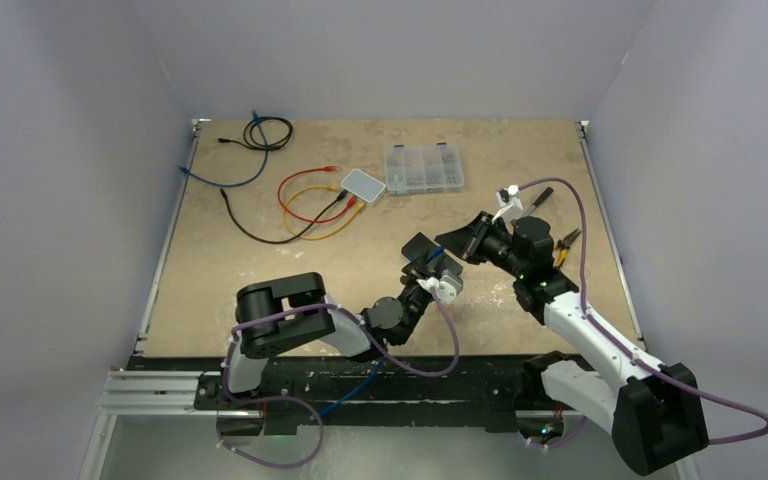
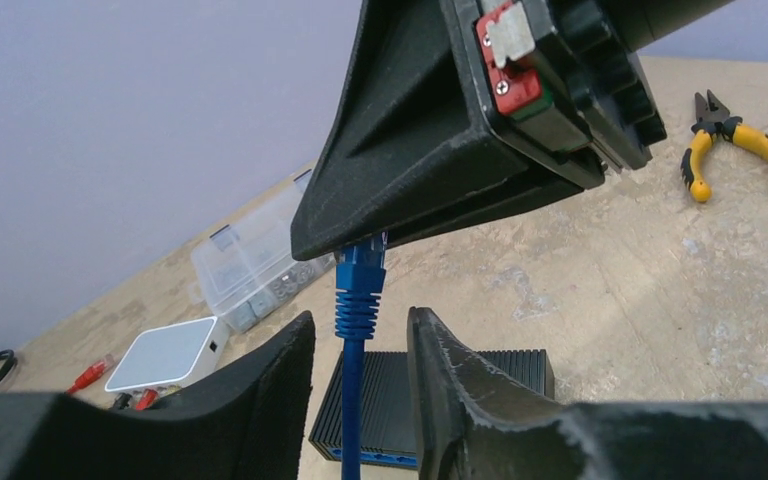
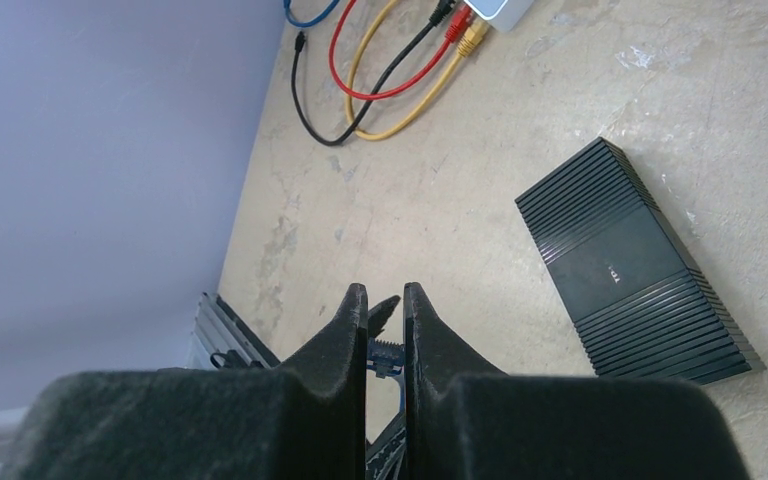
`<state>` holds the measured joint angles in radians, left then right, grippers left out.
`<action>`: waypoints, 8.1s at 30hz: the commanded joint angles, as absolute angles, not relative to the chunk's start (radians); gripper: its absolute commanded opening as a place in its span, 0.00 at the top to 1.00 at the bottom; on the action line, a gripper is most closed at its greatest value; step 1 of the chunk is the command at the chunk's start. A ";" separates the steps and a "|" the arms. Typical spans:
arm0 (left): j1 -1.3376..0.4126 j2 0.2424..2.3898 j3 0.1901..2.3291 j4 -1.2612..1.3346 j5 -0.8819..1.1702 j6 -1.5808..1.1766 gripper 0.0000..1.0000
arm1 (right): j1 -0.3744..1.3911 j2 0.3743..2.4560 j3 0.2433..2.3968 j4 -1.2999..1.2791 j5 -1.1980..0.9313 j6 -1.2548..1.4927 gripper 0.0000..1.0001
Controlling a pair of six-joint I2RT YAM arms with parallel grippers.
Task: Insert the plug into the switch port
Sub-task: Pick up the connector from the center of the board.
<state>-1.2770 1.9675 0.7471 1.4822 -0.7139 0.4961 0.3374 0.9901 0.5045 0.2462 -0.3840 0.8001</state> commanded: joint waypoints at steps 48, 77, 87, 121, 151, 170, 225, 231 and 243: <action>-0.504 1.600 1.072 0.186 0.102 0.309 1.00 | 0.336 0.647 0.451 0.185 -0.228 0.588 0.31; -0.513 1.799 0.872 0.141 0.666 -0.146 1.00 | 0.312 1.324 0.699 0.231 -0.271 0.316 0.25; -0.581 1.856 0.912 0.080 0.589 -0.229 1.00 | 0.297 1.486 0.698 0.309 -0.281 0.340 0.25; -0.608 1.525 0.917 -0.064 0.793 -0.224 1.00 | 0.314 1.317 0.307 1.307 -1.031 0.232 0.28; -0.699 1.405 1.047 -0.495 0.916 -0.028 1.00 | 0.458 1.259 0.331 1.185 -1.158 0.005 0.48; -0.714 1.412 1.061 -0.512 0.921 -0.010 1.00 | 0.487 1.294 0.375 1.113 -1.223 -0.057 0.75; -0.883 1.026 0.736 -0.095 0.433 0.333 0.46 | 0.487 1.295 0.381 1.172 -1.190 0.098 1.00; -0.893 1.042 0.733 -0.064 0.418 0.321 0.55 | 0.487 1.296 0.380 1.181 -1.189 0.105 1.00; -0.895 1.059 0.727 -0.028 0.434 0.274 0.68 | 0.487 1.301 0.380 1.188 -1.186 0.110 1.00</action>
